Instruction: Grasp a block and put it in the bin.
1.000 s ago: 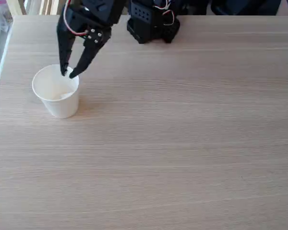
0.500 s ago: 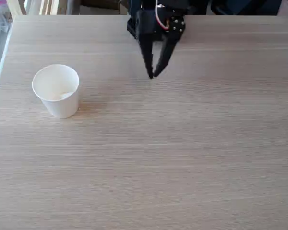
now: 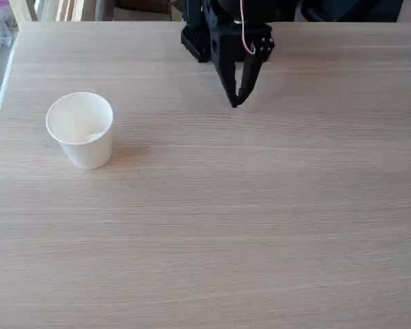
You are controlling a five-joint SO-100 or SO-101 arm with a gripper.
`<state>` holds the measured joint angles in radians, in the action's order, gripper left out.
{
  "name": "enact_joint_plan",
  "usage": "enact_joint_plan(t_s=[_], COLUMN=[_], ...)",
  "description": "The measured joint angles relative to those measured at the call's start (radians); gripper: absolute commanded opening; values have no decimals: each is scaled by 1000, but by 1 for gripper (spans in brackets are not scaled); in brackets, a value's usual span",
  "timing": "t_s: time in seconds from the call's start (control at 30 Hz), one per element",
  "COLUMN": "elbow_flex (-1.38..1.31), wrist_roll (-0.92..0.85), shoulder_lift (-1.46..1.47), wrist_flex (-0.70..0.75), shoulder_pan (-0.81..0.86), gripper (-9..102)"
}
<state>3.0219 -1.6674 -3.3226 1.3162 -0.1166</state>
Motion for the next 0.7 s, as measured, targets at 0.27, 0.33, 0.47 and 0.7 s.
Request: enact_joint_plan(t_s=[0.27,0.33,0.47,0.7], elbow_flex=[69,71,72,72], wrist_roll=[5,25,69,71], shoulder_lift=[-5,-5,-5,-5], wrist_flex=[9,15,26,26], shoulder_pan=[25,18,18,67], gripper=[0,0,0,0])
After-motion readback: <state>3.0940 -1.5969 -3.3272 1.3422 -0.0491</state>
